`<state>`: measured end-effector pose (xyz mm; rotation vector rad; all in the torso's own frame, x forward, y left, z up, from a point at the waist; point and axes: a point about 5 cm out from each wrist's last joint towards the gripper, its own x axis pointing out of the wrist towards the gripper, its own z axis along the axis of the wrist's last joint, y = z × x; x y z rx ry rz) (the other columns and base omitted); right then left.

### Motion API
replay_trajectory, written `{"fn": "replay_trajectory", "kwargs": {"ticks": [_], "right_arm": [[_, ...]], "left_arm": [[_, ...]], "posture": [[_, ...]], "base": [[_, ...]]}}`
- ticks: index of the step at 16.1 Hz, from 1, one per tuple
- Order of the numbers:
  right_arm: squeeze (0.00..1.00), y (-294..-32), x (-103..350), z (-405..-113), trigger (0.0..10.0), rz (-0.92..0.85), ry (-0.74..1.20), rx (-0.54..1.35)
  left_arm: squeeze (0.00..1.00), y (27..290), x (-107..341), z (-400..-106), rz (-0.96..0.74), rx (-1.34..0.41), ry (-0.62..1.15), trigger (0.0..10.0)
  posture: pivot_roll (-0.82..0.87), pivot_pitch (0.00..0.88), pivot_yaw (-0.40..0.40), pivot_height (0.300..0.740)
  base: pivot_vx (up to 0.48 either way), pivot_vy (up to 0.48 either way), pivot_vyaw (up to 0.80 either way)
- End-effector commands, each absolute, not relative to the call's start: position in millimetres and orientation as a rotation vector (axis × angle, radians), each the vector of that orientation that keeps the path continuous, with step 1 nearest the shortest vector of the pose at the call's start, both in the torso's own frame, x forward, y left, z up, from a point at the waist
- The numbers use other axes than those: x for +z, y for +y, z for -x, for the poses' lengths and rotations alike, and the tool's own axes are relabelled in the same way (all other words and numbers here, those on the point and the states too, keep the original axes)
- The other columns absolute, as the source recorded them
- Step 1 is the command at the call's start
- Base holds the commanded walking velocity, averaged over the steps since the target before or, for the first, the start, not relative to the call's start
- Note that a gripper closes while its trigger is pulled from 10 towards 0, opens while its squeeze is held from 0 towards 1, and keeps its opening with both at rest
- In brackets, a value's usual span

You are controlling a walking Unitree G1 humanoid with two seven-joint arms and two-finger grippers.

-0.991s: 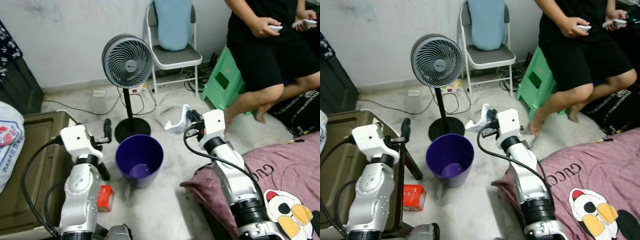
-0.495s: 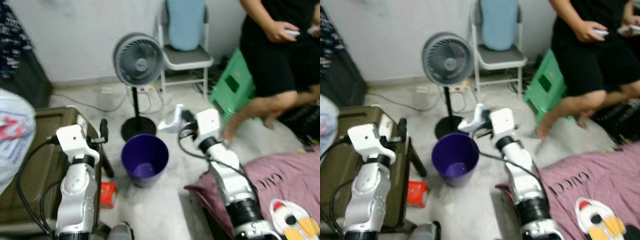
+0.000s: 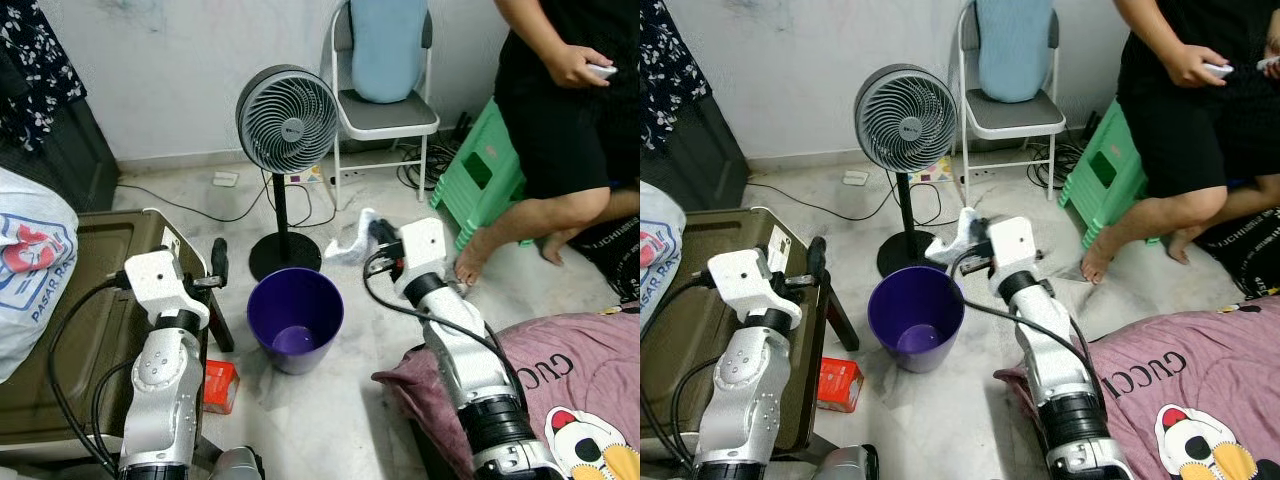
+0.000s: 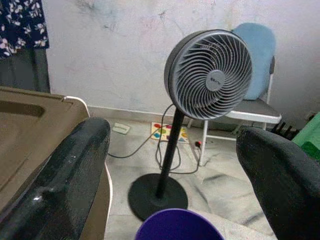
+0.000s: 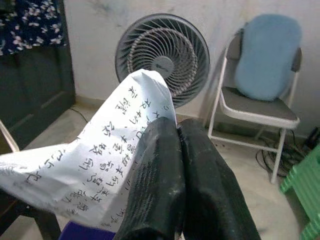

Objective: Clean up the room

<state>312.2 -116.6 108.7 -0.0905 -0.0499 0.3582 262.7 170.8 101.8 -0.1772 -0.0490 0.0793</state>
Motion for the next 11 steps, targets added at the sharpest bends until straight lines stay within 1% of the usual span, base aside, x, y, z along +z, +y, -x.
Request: {"fn": "replay_trajectory", "kwargs": {"ticks": [1, 4, 6, 8, 11], "right_arm": [[0.00, -115.3, 108.0, -313.3, 10.0, 0.077, -0.038, 0.354], [0.00, -114.7, 109.4, -312.6, 10.0, 0.105, -0.055, 0.361], [0.00, -114.6, 109.3, -312.5, 10.0, 0.101, -0.055, 0.359], [0.00, -118.9, 107.0, -314.6, 10.0, 0.072, -0.026, 0.324], [0.00, -118.5, 107.5, -314.5, 10.0, 0.077, -0.030, 0.327]], "left_arm": [[0.00, 171.6, 103.8, -262.9, 0.172, 0.072, -0.054, 10.0], [0.00, 171.0, 103.7, -262.7, 0.174, 0.066, -0.054, 10.0], [0.00, 170.6, 104.1, -262.8, 0.179, 0.060, -0.059, 10.0], [0.00, 170.4, 103.9, -262.8, 0.178, 0.058, -0.056, 10.0], [0.00, 170.1, 103.9, -262.8, 0.179, 0.056, -0.055, 10.0]], "posture": [[-0.02, 0.034, -0.023, 0.740], [-0.02, 0.034, -0.023, 0.740], [-0.02, 0.034, -0.023, 0.740], [-0.02, 0.034, -0.023, 0.740], [-0.02, 0.034, -0.023, 0.740]], "base": [[0.000, 0.000, 0.00], [0.000, 0.000, 0.00], [0.000, 0.000, 0.53], [0.000, 0.000, 0.00], [0.000, 0.000, -0.80]]}}
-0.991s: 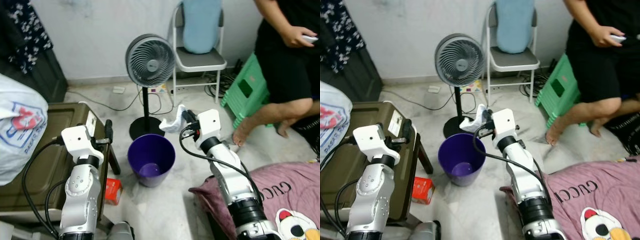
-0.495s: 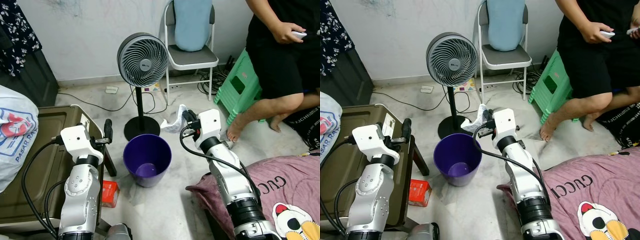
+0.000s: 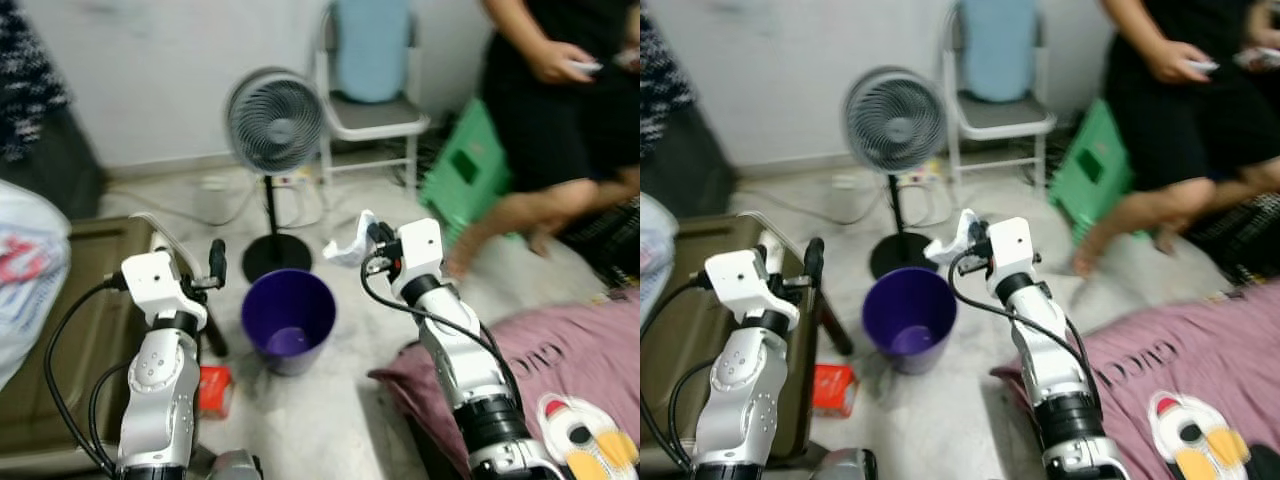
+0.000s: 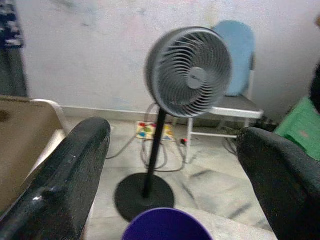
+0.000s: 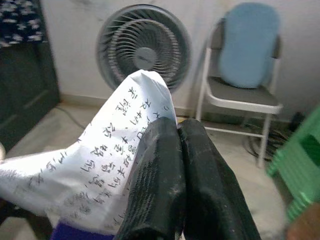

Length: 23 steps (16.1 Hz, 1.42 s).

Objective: Clean up the room

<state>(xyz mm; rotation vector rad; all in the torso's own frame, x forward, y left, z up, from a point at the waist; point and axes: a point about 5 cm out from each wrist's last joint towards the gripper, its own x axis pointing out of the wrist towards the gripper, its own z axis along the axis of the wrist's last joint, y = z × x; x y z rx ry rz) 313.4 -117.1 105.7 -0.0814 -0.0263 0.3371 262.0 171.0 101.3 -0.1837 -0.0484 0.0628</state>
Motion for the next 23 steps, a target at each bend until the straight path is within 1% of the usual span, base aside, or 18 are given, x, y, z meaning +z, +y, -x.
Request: {"fn": "replay_trajectory", "kwargs": {"ticks": [1, 4, 5, 8, 14, 23], "right_arm": [[0.00, -118.8, 107.5, -314.4, 10.0, 0.075, -0.032, 0.325], [0.00, -118.2, 110.3, -314.3, 10.0, 0.067, -0.051, 0.331], [0.00, -118.0, 108.5, -314.3, 10.0, 0.057, -0.030, 0.327], [0.00, -118.6, 108.3, -314.6, 10.0, 0.053, -0.030, 0.323], [0.00, -117.2, 110.0, -314.7, 10.0, 0.061, -0.045, 0.333], [0.00, -116.0, 110.4, -315.7, 10.0, 0.069, -0.049, 0.339]], "left_arm": [[0.00, 169.8, 103.9, -262.9, 0.180, 0.056, -0.055, 10.0], [0.00, 169.7, 103.8, -263.2, 0.182, 0.054, -0.055, 10.0], [0.00, 169.7, 103.9, -263.2, 0.183, 0.054, -0.055, 10.0], [0.00, 169.5, 103.9, -263.2, 0.183, 0.053, -0.056, 10.0], [0.00, 167.9, 105.9, -263.4, 0.190, 0.035, -0.072, 10.0], [0.00, 167.4, 106.8, -264.4, 0.188, 0.024, -0.081, 10.0]], "posture": [[-0.02, 0.036, -0.022, 0.740], [-0.02, 0.037, -0.023, 0.740], [-0.02, 0.037, -0.023, 0.740], [-0.02, 0.037, -0.023, 0.740], [-0.02, 0.036, -0.023, 0.740], [-0.02, 0.028, -0.024, 0.740]], "base": [[0.000, 0.000, -0.71], [0.000, 0.000, 0.00], [0.000, 0.000, 0.00], [0.000, 0.000, -0.80], [0.000, 0.000, 0.00], [0.278, 0.000, 0.00]]}}
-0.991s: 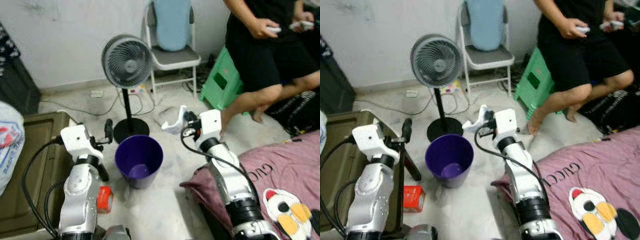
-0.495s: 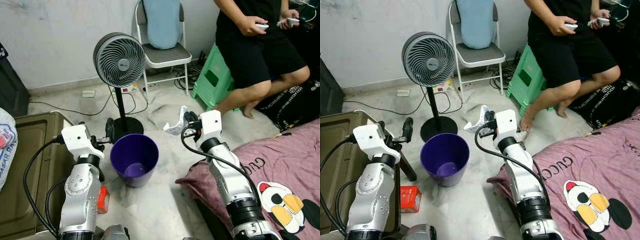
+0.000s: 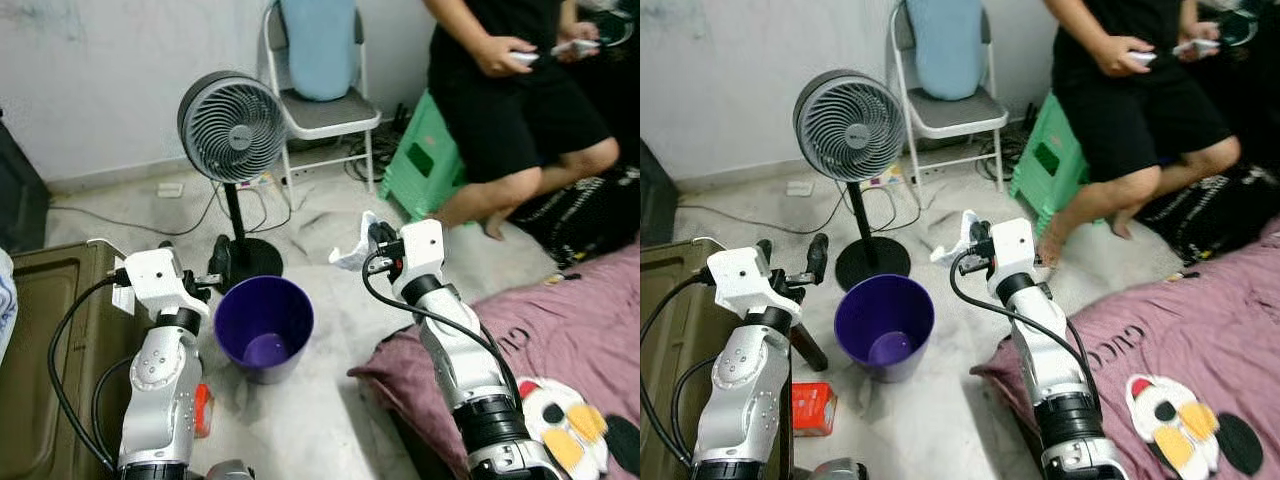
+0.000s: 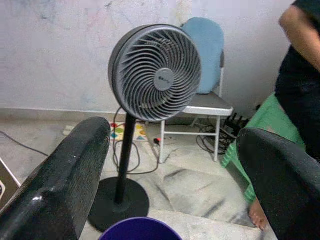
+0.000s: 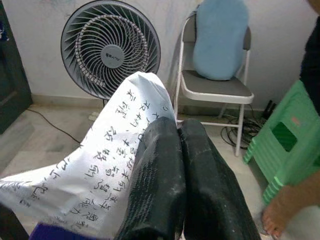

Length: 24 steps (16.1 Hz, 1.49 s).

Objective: Clean up the room

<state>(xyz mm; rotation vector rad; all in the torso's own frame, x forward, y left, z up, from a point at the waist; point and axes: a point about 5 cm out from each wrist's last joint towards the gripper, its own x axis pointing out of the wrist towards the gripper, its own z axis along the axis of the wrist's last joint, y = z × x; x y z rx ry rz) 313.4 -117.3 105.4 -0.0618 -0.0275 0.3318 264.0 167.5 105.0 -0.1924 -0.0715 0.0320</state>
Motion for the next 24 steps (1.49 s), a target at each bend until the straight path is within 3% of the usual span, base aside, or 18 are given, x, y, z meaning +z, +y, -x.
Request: {"fn": "replay_trajectory", "kwargs": {"ticks": [1, 5, 24], "right_arm": [[0.00, -115.8, 110.6, -315.8, 10.0, 0.070, -0.051, 0.340], [0.00, -115.7, 111.0, -315.8, 10.0, 0.073, -0.055, 0.341], [0.00, -114.5, 110.4, -314.7, 10.0, 0.093, -0.068, 0.341]], "left_arm": [[0.00, 167.3, 106.8, -264.5, 0.187, 0.024, -0.082, 10.0], [0.00, 167.1, 107.1, -264.3, 0.188, 0.023, -0.086, 10.0], [0.00, 166.0, 107.4, -264.1, 0.193, 0.004, -0.086, 10.0]], "posture": [[-0.02, 0.028, -0.024, 0.740], [-0.02, 0.028, -0.024, 0.740], [-0.02, 0.034, -0.018, 0.740]], "base": [[0.289, 0.000, 0.00], [0.289, 0.000, 0.00], [0.028, 0.000, 0.03]]}}
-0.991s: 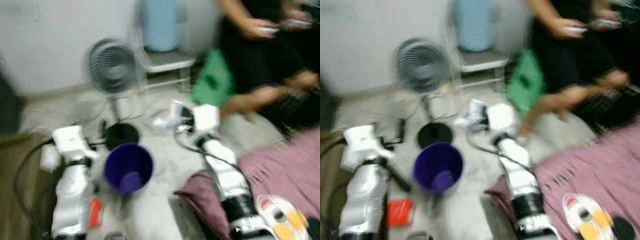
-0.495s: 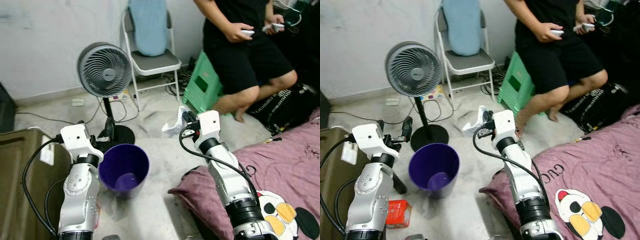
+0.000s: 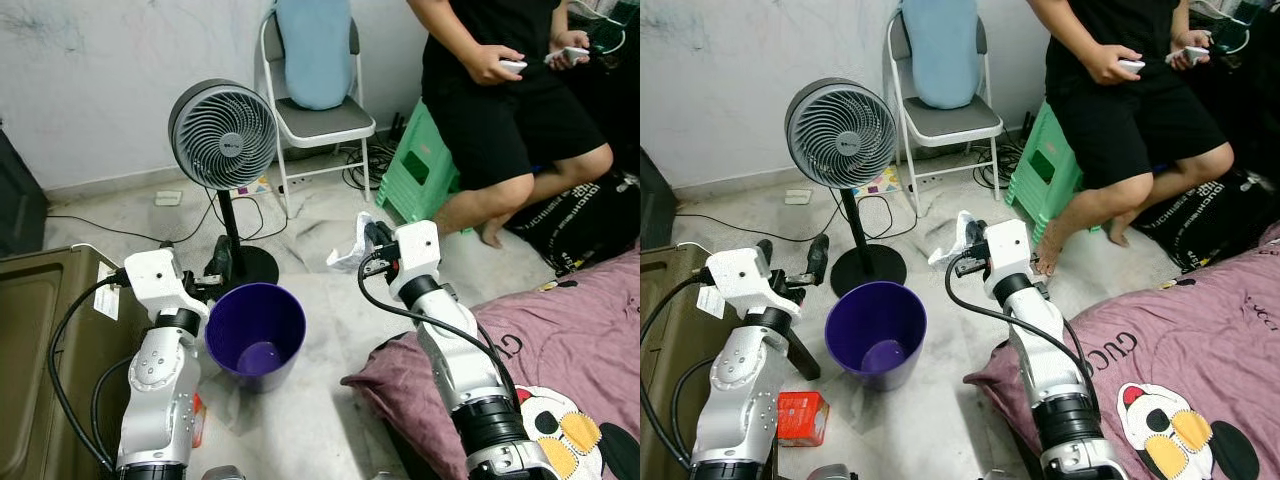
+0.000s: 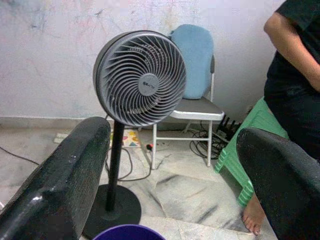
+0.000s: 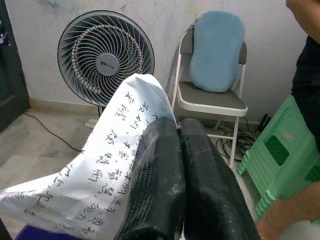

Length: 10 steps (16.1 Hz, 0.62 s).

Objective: Clean up the room

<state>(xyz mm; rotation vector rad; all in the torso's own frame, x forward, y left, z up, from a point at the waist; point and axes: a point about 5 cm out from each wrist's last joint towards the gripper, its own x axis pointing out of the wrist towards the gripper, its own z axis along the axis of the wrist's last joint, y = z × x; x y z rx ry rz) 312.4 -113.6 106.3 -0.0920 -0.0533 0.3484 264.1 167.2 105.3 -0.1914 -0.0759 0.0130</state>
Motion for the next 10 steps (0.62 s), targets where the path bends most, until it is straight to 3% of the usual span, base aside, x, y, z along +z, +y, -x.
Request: {"fn": "replay_trajectory", "kwargs": {"ticks": [1, 3, 7, 10], "right_arm": [[0.00, -114.6, 110.4, -314.7, 10.0, 0.095, -0.068, 0.342], [0.00, -113.7, 111.2, -314.5, 10.0, 0.104, -0.073, 0.350], [0.00, -114.1, 110.7, -314.7, 10.0, 0.103, -0.071, 0.346], [0.00, -114.0, 110.7, -314.8, 10.0, 0.099, -0.070, 0.345]], "left_arm": [[0.00, 166.0, 107.4, -264.0, 0.194, 0.006, -0.085, 10.0], [0.00, 166.0, 107.2, -264.1, 0.194, 0.009, -0.083, 10.0], [0.00, 166.1, 106.9, -264.0, 0.194, 0.006, -0.085, 10.0], [0.00, 166.4, 106.8, -264.4, 0.192, 0.003, -0.084, 10.0]], "posture": [[-0.02, 0.034, -0.018, 0.740], [-0.02, 0.034, -0.020, 0.740], [-0.02, 0.034, -0.019, 0.740], [-0.02, 0.033, -0.018, 0.740]], "base": [[0.262, 0.000, 0.00], [0.262, 0.000, 0.00], [0.250, 0.000, 0.74], [0.256, 0.000, 0.00]]}}
